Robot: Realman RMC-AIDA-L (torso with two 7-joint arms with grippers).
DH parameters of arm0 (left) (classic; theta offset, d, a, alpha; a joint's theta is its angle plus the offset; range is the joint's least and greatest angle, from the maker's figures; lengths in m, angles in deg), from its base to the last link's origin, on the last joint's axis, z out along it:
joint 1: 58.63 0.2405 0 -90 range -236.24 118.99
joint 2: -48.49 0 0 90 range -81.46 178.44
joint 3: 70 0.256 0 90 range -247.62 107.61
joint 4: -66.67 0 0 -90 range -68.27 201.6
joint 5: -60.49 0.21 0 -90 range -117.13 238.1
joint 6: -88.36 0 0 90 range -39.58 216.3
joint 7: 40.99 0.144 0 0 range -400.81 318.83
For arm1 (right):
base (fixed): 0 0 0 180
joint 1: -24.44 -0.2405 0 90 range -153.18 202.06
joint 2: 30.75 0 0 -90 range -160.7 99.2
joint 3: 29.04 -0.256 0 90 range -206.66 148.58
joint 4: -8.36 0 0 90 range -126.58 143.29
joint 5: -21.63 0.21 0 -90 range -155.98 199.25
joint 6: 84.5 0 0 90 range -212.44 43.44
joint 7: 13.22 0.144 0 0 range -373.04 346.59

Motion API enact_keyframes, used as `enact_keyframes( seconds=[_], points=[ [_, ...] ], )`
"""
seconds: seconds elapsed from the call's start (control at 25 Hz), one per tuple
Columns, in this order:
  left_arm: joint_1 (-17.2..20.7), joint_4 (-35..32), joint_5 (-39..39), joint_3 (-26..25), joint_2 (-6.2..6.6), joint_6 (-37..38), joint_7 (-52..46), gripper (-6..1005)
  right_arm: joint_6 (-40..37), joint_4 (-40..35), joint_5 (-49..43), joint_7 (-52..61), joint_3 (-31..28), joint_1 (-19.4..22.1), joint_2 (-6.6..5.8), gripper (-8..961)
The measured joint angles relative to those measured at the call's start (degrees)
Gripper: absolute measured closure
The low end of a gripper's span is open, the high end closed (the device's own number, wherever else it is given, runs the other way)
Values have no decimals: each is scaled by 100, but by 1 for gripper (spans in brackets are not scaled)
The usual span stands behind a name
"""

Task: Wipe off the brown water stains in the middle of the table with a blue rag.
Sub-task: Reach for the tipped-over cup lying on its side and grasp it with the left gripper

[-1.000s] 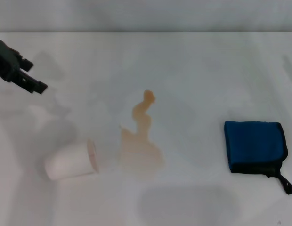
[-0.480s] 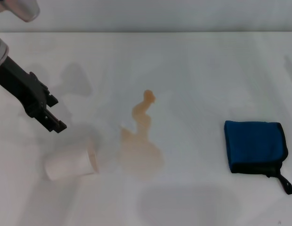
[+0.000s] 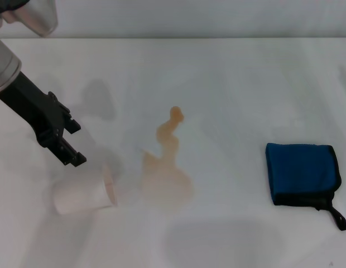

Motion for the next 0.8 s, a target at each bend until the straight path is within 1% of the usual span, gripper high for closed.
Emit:
enact_keyframes(
  seconds=[0.28, 0.44, 0.68, 0.8],
  points=[
    [-27, -72, 423, 0, -2, 3, -14, 126, 2, 0, 46, 0, -3, 7, 0, 259],
    [-32, -149, 452, 0, -17, -2, -19, 127, 2, -2, 47, 0, -4, 4, 0, 259],
    [-82, -652, 729, 0, -21, -139, -76, 133, 2, -2, 55, 0, -3, 0, 0, 259],
    [-96, -773, 827, 1, -21, -208, -163, 138, 1, -2, 55, 0, -3, -2, 0, 260]
  ],
)
